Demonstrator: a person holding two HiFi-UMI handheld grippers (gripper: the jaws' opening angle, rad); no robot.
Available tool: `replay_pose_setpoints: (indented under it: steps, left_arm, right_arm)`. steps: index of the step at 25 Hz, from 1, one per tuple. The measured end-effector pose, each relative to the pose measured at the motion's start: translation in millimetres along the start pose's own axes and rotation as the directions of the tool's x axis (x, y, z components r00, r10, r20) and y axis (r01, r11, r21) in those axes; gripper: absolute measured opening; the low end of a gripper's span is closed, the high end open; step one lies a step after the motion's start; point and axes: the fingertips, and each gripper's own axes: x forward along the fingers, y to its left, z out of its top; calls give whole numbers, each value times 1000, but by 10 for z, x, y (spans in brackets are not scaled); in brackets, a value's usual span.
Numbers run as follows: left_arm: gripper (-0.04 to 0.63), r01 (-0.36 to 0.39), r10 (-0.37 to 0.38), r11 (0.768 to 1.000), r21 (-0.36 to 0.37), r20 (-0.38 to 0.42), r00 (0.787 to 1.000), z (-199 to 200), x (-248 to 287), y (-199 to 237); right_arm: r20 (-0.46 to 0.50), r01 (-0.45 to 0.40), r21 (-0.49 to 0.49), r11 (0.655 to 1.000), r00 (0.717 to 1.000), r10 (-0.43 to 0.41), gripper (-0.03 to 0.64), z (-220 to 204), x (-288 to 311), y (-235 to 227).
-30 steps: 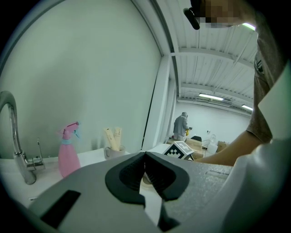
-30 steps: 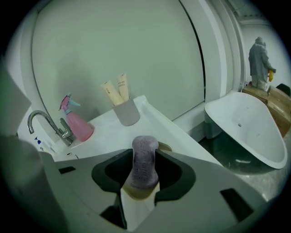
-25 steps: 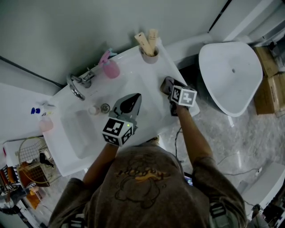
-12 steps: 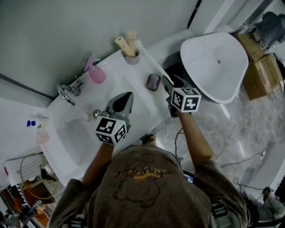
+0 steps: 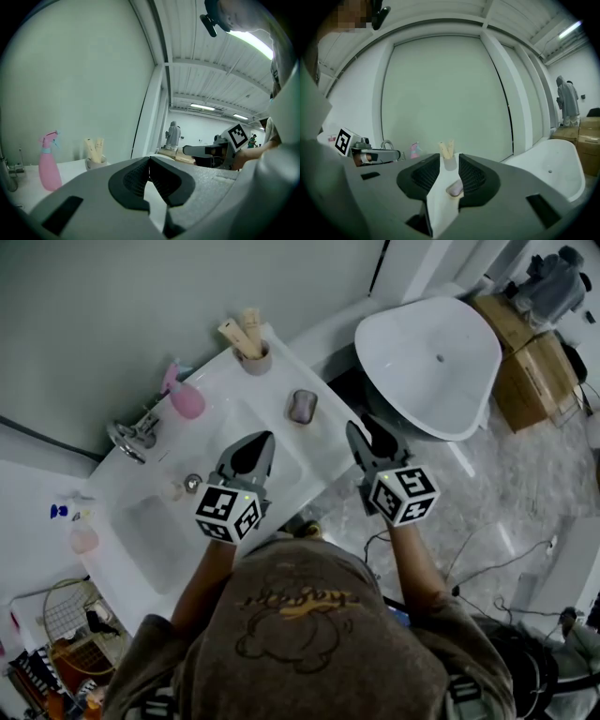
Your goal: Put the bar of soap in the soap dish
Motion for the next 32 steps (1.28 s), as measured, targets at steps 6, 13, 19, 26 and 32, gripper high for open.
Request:
replay_pose_setpoints:
  steps: [6, 13, 19, 26, 32]
  left_arm:
    - [5, 1, -1, 1000, 8, 9, 1000, 9, -18, -41]
    - [5, -2, 2, 1000, 3, 13, 1000, -58, -47, -50]
    - [5, -8, 9, 1000, -4, 16, 1000, -122, -104, -67]
    - [5, -20, 21, 1000, -11, 24, 999, -131, -150, -56]
    - [5, -37, 37, 999, -13, 25, 999, -129, -176, -43]
  right_arm:
    - [60, 40, 45, 998, 997, -43, 113, -75, -366, -5]
    - [112, 81, 75, 994, 990, -89, 92, -222, -603, -91]
    - [111, 83, 67, 994, 990, -90, 75, -420, -718, -64]
    - [92, 111, 58, 992, 989, -116, 24, -571, -721, 9]
    - [84, 109, 55, 993, 990, -113, 2, -598, -683, 61]
